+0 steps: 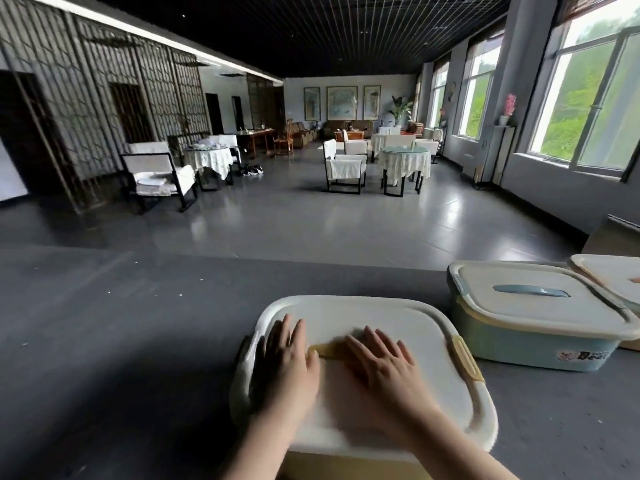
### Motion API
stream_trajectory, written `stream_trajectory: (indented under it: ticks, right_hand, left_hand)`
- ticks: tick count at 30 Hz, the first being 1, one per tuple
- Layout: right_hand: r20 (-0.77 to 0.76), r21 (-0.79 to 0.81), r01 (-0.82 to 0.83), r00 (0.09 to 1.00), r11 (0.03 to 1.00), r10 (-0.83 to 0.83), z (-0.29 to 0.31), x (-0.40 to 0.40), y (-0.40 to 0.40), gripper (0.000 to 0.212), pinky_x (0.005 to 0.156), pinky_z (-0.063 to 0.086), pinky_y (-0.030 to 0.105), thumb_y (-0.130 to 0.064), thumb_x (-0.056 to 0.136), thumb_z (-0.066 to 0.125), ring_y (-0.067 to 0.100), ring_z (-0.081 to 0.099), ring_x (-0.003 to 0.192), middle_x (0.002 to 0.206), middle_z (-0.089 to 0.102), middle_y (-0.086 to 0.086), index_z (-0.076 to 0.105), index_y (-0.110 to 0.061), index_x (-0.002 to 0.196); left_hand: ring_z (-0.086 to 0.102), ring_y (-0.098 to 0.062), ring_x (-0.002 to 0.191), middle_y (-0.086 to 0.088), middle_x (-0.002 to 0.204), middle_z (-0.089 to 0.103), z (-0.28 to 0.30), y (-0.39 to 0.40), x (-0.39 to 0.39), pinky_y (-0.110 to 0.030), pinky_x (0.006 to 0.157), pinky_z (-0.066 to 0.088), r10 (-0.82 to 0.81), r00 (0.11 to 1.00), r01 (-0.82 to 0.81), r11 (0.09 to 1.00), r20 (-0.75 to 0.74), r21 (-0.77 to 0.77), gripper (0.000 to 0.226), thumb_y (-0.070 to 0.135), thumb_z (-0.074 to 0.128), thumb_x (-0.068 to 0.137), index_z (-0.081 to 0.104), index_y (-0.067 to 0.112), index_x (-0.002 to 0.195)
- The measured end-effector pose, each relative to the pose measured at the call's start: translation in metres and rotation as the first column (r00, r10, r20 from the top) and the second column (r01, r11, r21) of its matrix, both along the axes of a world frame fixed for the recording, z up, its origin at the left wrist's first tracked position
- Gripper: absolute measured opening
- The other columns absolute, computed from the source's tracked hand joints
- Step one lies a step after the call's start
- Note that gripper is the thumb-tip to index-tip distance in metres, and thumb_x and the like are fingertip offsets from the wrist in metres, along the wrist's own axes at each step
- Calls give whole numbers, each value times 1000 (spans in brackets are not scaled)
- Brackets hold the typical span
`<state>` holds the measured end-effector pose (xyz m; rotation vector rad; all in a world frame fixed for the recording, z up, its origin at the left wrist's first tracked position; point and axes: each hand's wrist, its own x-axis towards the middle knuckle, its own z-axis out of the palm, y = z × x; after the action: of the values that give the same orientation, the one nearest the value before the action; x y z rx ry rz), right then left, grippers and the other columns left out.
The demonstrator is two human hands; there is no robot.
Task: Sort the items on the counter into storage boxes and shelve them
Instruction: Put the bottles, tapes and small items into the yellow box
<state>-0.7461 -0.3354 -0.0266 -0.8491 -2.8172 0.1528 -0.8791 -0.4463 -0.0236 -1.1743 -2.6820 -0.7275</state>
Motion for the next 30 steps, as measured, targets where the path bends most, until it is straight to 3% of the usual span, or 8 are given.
stream_trajectory:
  ticks: [2, 5, 7, 9, 12, 18, 22, 30]
  right_hand:
    - [12, 39, -42, 999, 998, 42, -2, -16, -4, 54, 115, 7, 35, -57, 96, 27, 15, 10, 146, 161, 11, -4, 17, -46, 148]
    - [21, 80, -60, 998, 995, 59, -5, -25, -6, 59, 114, 14, 36, -65, 91, 18, 16, 17, 144, 158, 21, -4, 23, -44, 146]
    - [-16, 95, -52, 998, 994, 54, -3, -23, -9, 68, 112, 22, 37, -69, 85, 7, 17, 25, 139, 151, 31, -8, 31, -42, 143]
    - [-44, 101, -54, 997, 993, 59, -2, -21, -10, 67, 110, 24, 35, -69, 86, 10, 16, 28, 137, 148, 34, -10, 33, -42, 142]
    - [-43, 91, -55, 997, 994, 59, -2, -20, -10, 59, 110, 24, 34, -68, 91, 21, 15, 29, 137, 147, 35, -11, 32, -43, 143]
    - [-39, 82, -39, 998, 996, 42, -3, -18, -10, 59, 113, 21, 33, -68, 91, 22, 13, 23, 141, 151, 30, -13, 29, -44, 144]
    - [-36, 83, -38, 998, 996, 42, -4, -18, -10, 59, 114, 21, 33, -68, 91, 21, 12, 23, 140, 150, 30, -14, 29, -44, 144]
    - [-67, 69, -37, 997, 997, 41, -3, -17, -10, 57, 112, 18, 30, -67, 91, 25, 13, 24, 140, 150, 32, -14, 33, -44, 143]
  left_hand:
    - [15, -16, 144, 5, 159, 11, 1, -17, -23, -33, 116, 15, 96, 995, -96, 995, 16, -30, 59, 36, 43, 96, 22, 25, 150]
    - [22, -18, 142, -5, 159, 15, 1, -28, -37, -29, 111, 22, 90, 933, -155, 974, 348, 164, 63, 22, 53, 94, 24, 15, 149]
    - [38, -19, 130, -7, 154, 27, 2, -35, -38, -23, 96, 32, 3, 723, -284, 913, 690, 294, 73, 20, 60, 91, 18, 15, 151]
    - [44, -22, 127, -11, 149, 35, 2, -40, -40, -25, 93, 35, -58, 500, -407, 865, 864, 293, 86, 23, 69, 86, 14, 11, 151]
    - [52, -22, 115, -12, 137, 47, 3, -46, -41, -25, 85, 37, -36, 415, -487, 835, 909, 255, 93, 27, 76, 79, 18, 5, 149]
    - [59, -22, 76, -19, 94, 64, -3, -43, -40, -19, 55, 48, -207, 482, -526, 709, 851, 470, 35, -4, 73, 77, 58, -7, 109]
    - [56, -24, 74, -17, 81, 63, -3, -42, -43, -25, 58, 47, -256, 556, -457, 701, 791, 548, 15, -12, 69, 76, 63, -9, 90]
    - [58, -23, 73, -17, 79, 66, -4, -44, -50, -33, 71, 45, -283, 648, -315, 746, 707, 587, 13, -12, 68, 76, 66, -11, 89]
